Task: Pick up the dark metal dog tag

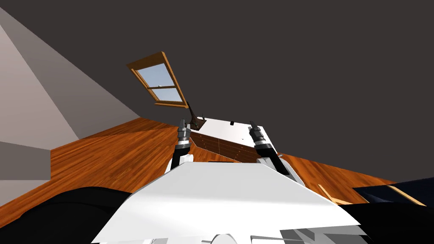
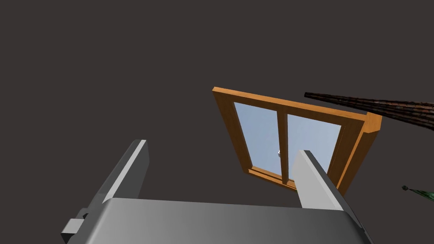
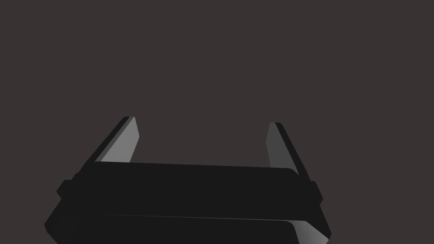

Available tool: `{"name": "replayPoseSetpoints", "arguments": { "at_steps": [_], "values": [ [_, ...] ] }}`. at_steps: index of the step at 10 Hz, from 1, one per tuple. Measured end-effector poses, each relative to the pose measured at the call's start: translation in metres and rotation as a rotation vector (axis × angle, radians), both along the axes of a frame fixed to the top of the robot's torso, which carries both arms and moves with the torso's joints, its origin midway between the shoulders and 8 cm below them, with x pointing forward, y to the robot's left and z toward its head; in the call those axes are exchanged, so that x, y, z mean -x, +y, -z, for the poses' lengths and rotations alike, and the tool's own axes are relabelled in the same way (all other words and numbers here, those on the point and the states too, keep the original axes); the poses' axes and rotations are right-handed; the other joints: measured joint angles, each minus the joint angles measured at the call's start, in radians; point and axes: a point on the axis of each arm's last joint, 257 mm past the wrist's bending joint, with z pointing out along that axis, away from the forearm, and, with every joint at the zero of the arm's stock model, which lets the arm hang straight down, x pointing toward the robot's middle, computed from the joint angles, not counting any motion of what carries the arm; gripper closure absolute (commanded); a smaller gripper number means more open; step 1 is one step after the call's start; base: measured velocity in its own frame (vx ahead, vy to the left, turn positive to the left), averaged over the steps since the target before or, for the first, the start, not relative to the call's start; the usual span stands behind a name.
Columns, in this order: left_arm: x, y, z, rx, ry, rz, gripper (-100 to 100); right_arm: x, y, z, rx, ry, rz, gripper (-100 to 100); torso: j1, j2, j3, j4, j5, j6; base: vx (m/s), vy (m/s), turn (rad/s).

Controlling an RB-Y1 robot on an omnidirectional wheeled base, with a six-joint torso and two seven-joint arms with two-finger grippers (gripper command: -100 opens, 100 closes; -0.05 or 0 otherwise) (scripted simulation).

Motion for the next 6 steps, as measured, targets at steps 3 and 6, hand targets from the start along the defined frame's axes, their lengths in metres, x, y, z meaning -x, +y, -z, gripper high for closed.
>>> {"name": "replayPoseSetpoints", "arguments": {
  "at_steps": [3, 6],
  "values": [
    [0.000, 0.000, 0.000, 0.000, 0.000, 0.000, 0, -0.003, -0.009, 0.023, 0.019, 0.083, 0.024, -100, 0.002, -0.001, -0.001, 0.000, 0.000, 0.000, -0.016, -0.026, 0.092],
    [0.000, 0.000, 0.000, 0.000, 0.000, 0.000, 0, -0.006, -0.016, 0.042, 0.036, 0.157, 0.045, -100, 0.002, -0.001, -0.001, 0.000, 0.000, 0.000, -0.013, -0.029, 0.089]
  ]
}}
